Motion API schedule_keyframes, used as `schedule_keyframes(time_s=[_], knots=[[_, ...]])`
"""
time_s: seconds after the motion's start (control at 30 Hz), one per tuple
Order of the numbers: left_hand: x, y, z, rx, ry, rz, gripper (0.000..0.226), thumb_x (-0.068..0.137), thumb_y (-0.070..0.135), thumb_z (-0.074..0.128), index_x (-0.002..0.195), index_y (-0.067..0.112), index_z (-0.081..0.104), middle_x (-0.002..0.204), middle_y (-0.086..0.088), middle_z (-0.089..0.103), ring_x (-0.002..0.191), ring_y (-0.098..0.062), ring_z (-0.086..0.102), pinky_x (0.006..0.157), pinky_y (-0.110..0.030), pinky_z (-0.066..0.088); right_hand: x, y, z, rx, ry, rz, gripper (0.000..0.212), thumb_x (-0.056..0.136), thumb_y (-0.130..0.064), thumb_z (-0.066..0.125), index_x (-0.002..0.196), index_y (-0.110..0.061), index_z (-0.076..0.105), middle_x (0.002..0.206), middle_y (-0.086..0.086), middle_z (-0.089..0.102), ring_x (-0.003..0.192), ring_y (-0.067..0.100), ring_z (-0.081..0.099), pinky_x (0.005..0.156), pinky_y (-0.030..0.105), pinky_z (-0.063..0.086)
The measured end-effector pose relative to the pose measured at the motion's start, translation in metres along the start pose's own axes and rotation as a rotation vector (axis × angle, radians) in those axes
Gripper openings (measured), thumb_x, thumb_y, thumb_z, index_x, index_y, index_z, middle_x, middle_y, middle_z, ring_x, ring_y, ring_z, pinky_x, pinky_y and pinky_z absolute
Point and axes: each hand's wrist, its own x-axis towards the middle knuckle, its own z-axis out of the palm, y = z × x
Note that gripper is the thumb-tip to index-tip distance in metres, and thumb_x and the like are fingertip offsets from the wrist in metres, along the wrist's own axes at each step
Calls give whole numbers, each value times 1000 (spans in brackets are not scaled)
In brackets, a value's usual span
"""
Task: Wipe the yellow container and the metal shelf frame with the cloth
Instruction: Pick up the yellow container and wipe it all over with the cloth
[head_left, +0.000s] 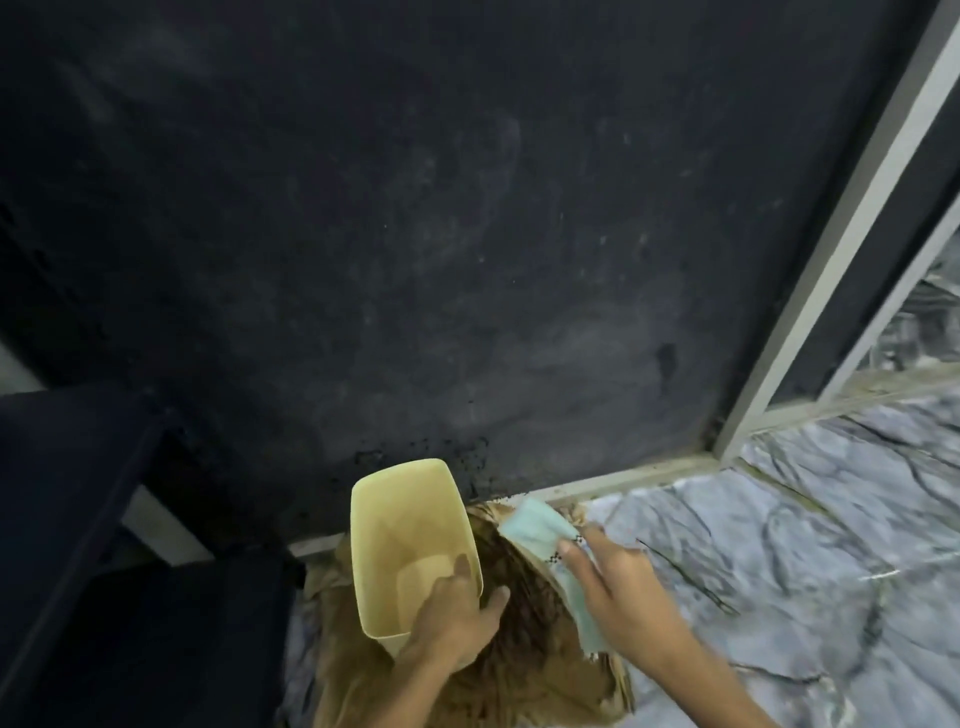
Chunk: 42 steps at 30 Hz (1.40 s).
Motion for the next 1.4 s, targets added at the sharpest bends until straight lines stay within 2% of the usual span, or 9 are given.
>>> schedule_keyframes(time_s=[0.23, 0.5, 0.77, 0.87, 0.93, 1.0, 1.13, 1.27, 1.4], knots=[[47, -5, 16, 133, -82, -35, 50, 109, 36, 37, 152, 11, 40, 146, -15, 61, 132, -36, 61, 111, -45, 50, 13, 54, 39, 147, 37, 153, 38, 100, -34, 48, 112, -1, 61, 41, -6, 49, 39, 6, 48, 41, 19, 26], [1, -69, -18, -210, 96, 11, 49, 109, 40, 42, 155, 24, 44, 146, 2, 62, 139, -20, 55, 120, -38, 41, 8, 44, 54, 613, 155, 276, 45, 99, -33, 48, 56, -25, 40, 41, -13, 34, 37, 3, 30, 39, 16, 26], [-16, -76, 30, -635, 136, -170, 51, 100, 37, 66, 150, 34, 54, 146, 21, 49, 149, -16, 40, 124, -32, 28, 10, 38, 84, 727, -37, 216, 47, 101, -49, 37, 81, -15, 64, 59, -4, 59, 52, 15, 52, 46, 32, 42], [-13, -81, 36, -719, 171, -188, 53, 94, 31, 76, 143, 42, 59, 148, 21, 56, 136, -5, 47, 117, -29, 32, 14, 40, 139, 543, -247, 72, 44, 104, -50, 28, 125, -27, 59, 110, -7, 71, 94, 12, 65, 80, 42, 54], [-4, -90, 32, -690, 126, -169, 61, 84, 46, 77, 141, 50, 59, 147, 31, 57, 139, 1, 48, 123, -33, 32, 19, 46, 179, 205, -312, -99, 57, 104, -52, 19, 153, -24, 29, 159, -2, 34, 145, 7, 29, 116, 39, 28], [5, -100, 29, -674, 117, -163, 64, 81, 51, 77, 141, 51, 58, 142, 36, 62, 140, 5, 51, 124, -33, 36, 34, 54, 205, 41, -314, -133, 63, 103, -50, 19, 157, -17, 10, 165, -2, 6, 151, 7, 0, 122, 37, 7], [8, -109, 33, -793, 83, -175, 36, 95, 27, 76, 107, 58, 62, 93, 56, 68, 102, 36, 56, 82, 7, 41, 87, 90, 205, 38, -404, 144, 74, 100, -57, 23, 156, -17, -6, 165, -3, -11, 149, 7, -14, 122, 35, -8], [7, -116, 41, -701, 152, -192, 49, 59, 73, 75, 107, 78, 63, 133, 43, 64, 135, 8, 52, 121, -28, 36, 96, 89, 204, -123, -463, 91, 68, 102, -55, 16, 154, -25, -15, 163, -4, -18, 149, 13, -20, 121, 37, -9], [8, -115, 42, -850, 111, -91, 59, 71, 57, 85, 123, 71, 61, 140, 47, 57, 134, 24, 47, 117, -25, 35, 60, 29, 216, 44, -450, -256, 58, 105, -45, 24, 155, -31, -1, 165, -10, -8, 149, 7, -18, 120, 32, -13]])
